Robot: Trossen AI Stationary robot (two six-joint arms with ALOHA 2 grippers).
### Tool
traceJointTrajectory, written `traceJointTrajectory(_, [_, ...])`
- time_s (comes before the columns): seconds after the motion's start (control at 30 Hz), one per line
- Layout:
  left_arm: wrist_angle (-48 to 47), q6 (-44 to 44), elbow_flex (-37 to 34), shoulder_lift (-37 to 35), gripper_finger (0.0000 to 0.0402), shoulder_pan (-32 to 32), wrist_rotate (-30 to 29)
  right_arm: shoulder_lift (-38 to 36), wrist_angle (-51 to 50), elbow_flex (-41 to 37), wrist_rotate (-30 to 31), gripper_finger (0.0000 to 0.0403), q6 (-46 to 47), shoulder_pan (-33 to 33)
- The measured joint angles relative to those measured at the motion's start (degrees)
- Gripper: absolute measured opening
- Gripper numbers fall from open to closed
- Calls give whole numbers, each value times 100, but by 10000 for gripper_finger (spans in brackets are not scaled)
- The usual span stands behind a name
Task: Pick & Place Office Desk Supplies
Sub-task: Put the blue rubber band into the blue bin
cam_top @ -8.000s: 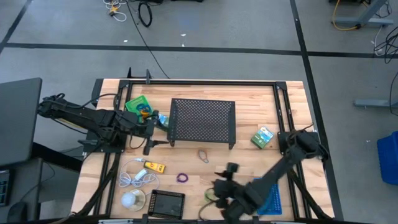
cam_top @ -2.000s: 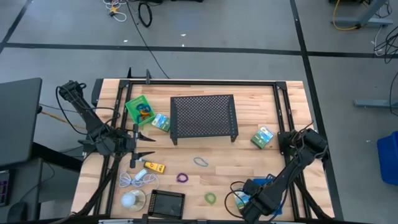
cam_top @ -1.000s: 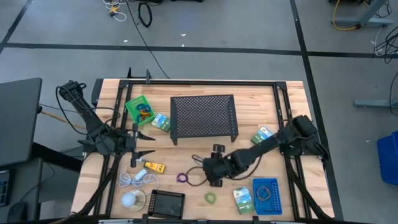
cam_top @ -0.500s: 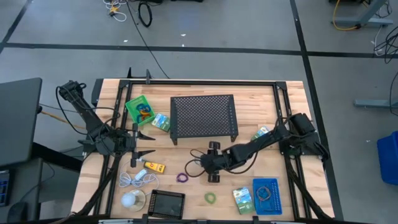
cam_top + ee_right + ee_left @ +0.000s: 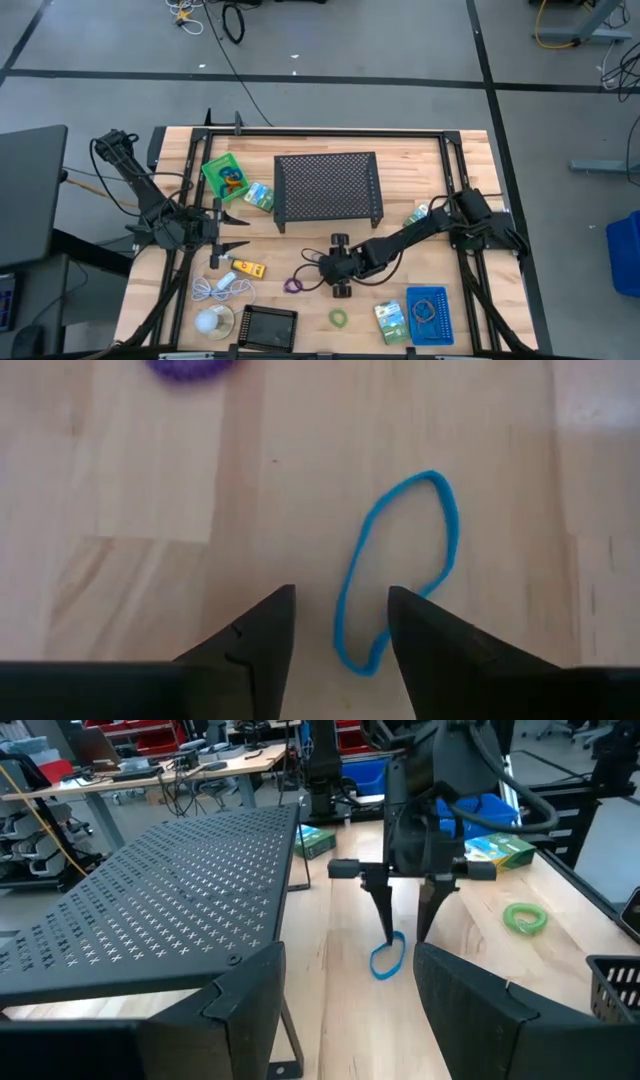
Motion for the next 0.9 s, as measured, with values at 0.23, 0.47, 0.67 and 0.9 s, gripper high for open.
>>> traceJointTrajectory(0.23, [4, 2, 0, 4, 229, 0, 2, 111, 5, 27, -317, 140, -86, -20])
traceJointTrajectory(0.47, [6, 2, 0, 4, 229, 0, 2, 140, -399, 229, -407, 36, -77, -50])
traceJointTrajectory(0.67, [4, 0, 0, 9, 229, -2, 2, 153, -538, 313, -314, 4, 215, 33])
traceJointTrajectory(0.9, [2, -2, 0, 9, 229, 0, 3, 53, -1083, 467, -43, 2, 776, 461])
